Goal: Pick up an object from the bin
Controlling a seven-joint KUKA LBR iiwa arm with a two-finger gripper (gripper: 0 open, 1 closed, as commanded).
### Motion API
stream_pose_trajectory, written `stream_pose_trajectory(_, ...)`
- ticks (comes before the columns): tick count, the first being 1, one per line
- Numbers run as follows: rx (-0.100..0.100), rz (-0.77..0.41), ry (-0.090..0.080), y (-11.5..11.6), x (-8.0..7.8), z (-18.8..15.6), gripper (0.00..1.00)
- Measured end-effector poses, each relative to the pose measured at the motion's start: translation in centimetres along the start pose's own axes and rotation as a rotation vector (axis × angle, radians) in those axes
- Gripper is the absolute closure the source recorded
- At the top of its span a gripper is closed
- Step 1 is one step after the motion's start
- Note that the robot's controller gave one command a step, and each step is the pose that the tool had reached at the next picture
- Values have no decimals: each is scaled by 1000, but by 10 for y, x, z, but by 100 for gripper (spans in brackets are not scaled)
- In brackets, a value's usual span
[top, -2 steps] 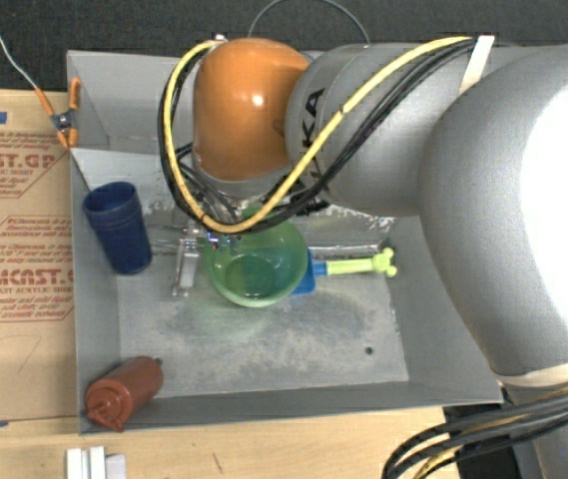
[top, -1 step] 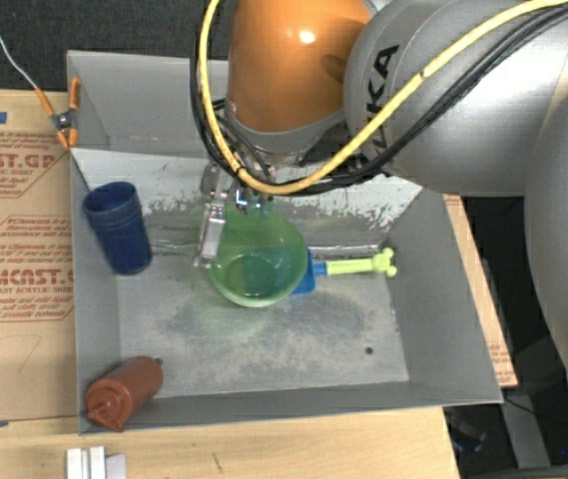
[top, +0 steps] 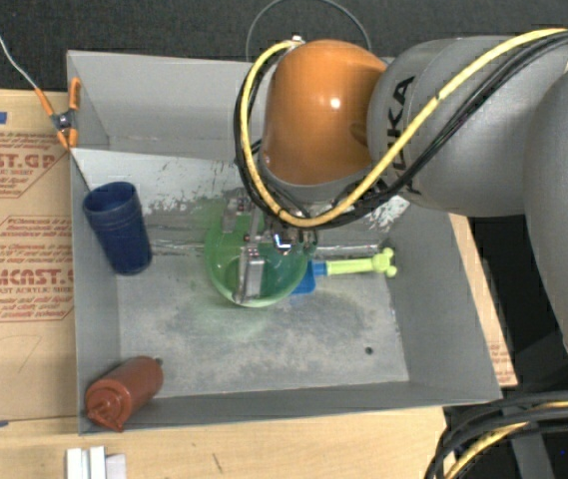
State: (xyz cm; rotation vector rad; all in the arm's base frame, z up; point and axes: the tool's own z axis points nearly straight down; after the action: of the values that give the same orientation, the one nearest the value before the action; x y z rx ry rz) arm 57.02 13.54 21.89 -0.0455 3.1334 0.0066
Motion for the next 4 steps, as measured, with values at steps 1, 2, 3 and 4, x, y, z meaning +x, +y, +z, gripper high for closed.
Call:
stream_pose_trajectory(1, 0, -37, 8, -6, 1, 43, 0)
stream_pose_trajectory(2, 0, 65, 0, -35, 15, 60, 0)
stream_pose_trajectory(3, 0, -53, 7, -56, 20, 107, 0)
stream_pose_trajectory(4, 0, -59, 10, -59, 19, 112, 0)
